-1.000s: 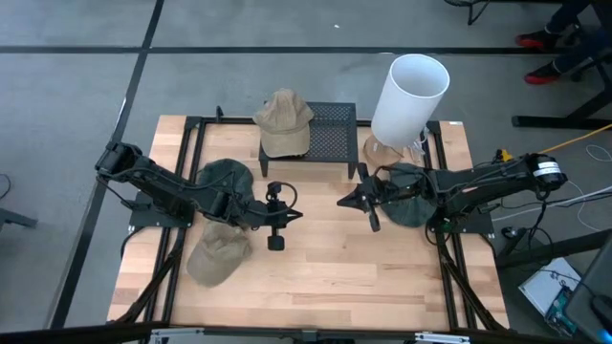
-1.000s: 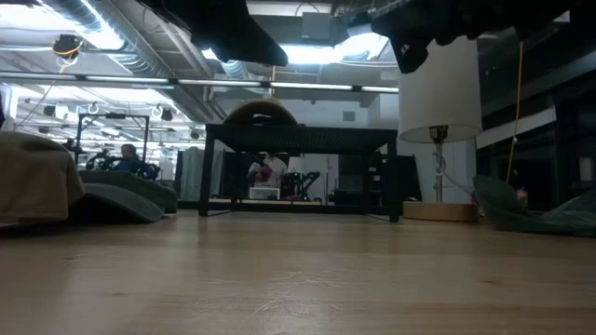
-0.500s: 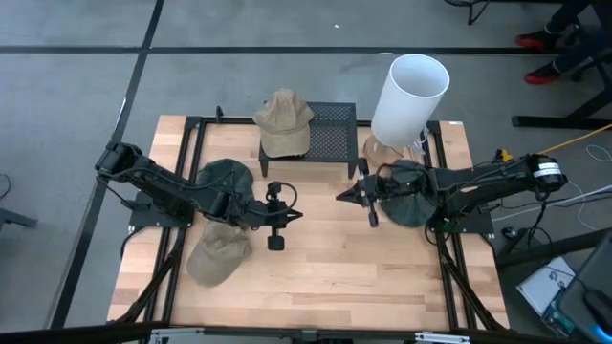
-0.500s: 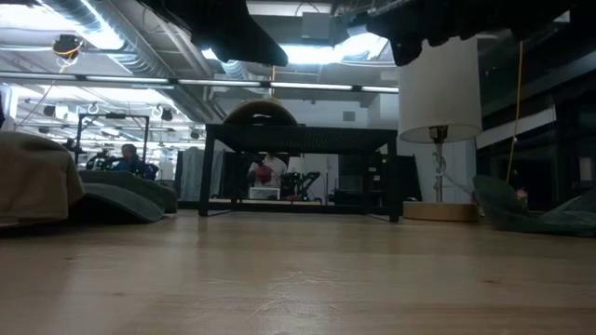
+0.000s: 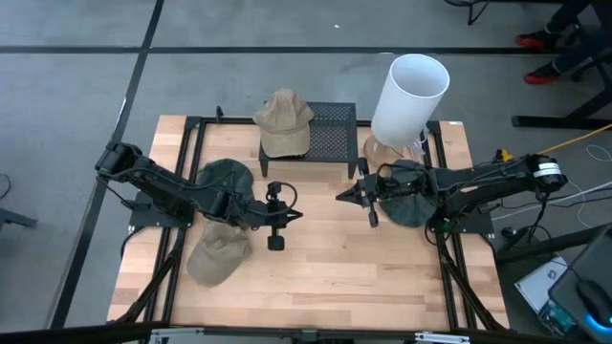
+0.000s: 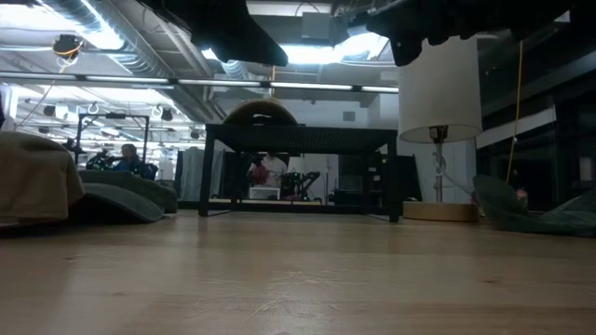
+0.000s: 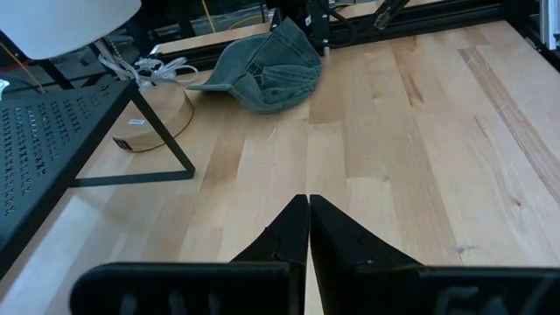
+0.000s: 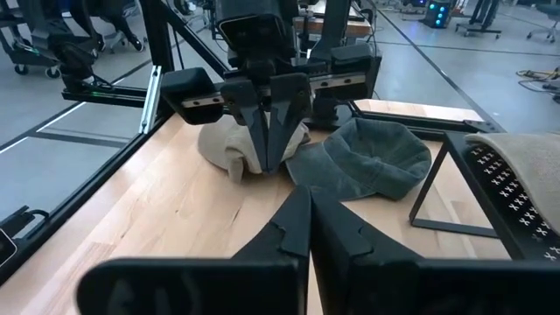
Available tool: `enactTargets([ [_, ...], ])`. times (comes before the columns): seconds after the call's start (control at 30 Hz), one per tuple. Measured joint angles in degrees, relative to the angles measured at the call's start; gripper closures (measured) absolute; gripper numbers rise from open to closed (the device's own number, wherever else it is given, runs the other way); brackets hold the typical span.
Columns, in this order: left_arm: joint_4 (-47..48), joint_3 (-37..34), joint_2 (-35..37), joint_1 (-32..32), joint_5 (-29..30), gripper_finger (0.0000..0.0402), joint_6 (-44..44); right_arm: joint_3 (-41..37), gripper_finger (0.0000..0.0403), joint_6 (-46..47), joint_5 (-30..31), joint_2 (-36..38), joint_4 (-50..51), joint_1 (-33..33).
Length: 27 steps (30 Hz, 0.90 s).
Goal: Pick & Place hat
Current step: Put the right dark green cap on the shelf
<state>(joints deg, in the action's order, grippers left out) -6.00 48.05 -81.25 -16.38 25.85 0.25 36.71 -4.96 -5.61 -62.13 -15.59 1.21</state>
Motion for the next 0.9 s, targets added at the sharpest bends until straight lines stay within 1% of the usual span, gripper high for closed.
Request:
enactTargets([
  [0.9,0.0,0.0,0.0,0.0,0.0,0.0394,0.0,0.0,0.0395,0.5,-0.6,0.0,0.0,0.0],
])
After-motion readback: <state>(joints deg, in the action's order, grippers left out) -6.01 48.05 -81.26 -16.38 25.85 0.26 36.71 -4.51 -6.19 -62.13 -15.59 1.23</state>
